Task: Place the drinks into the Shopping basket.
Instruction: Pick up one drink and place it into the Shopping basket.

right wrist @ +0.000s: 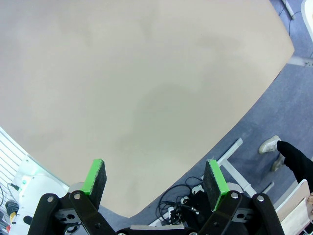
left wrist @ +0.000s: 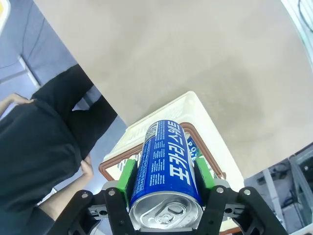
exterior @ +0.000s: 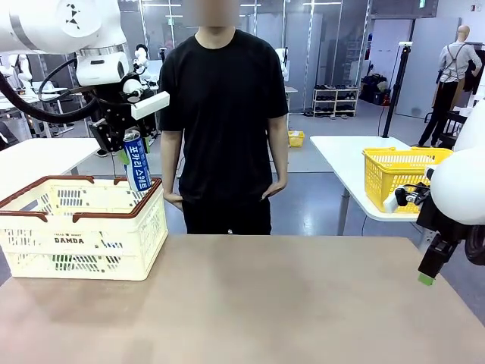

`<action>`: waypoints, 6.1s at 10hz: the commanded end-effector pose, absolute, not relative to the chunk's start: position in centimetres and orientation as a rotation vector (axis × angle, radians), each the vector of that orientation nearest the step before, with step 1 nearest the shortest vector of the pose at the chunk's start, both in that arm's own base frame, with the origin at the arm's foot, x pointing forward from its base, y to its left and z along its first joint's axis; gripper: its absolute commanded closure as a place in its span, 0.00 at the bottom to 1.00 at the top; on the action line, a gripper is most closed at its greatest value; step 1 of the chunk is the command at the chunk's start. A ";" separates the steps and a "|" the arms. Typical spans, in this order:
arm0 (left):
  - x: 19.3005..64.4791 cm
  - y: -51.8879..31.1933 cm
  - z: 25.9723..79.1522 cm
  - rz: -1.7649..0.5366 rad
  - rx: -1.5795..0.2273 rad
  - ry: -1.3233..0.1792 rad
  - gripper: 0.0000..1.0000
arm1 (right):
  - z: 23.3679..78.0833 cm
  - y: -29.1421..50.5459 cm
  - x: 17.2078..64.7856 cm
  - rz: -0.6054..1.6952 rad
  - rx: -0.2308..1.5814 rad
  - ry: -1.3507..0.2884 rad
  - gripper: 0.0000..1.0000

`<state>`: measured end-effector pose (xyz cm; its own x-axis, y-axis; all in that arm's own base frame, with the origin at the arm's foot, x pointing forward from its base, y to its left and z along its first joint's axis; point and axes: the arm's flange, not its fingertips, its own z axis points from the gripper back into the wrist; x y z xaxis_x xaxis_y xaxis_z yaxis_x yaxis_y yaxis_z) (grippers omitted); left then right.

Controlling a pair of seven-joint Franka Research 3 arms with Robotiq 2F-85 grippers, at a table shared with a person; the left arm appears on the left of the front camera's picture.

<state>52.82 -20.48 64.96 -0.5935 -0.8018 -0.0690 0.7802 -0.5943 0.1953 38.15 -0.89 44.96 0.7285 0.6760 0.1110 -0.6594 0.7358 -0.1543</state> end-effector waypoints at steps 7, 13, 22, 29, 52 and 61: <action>60.8 -9.9 62.2 -1.957 0.081 -0.313 0.42 | 45.0 -0.7 38.1 0.723 -0.107 -0.165 0.00; 65.2 -7.7 57.8 -1.905 0.044 -0.323 0.42 | 45.0 -0.7 38.1 0.723 -0.107 -0.165 0.00; 69.8 -4.5 48.6 -1.889 0.001 -0.258 0.42 | 45.0 -0.7 38.1 0.723 -0.107 -0.165 0.00; 72.5 -4.3 43.4 -1.863 -0.031 -0.184 0.42 | 45.0 -0.7 38.1 0.723 -0.107 -0.165 0.00; 68.7 -3.4 40.4 -1.870 0.006 -0.111 0.00 | 45.0 -0.7 38.1 0.723 -0.107 -0.165 0.00; 66.1 -3.1 49.6 -1.868 0.129 -0.196 0.00 | 45.0 -0.7 38.1 0.723 -0.107 -0.165 0.00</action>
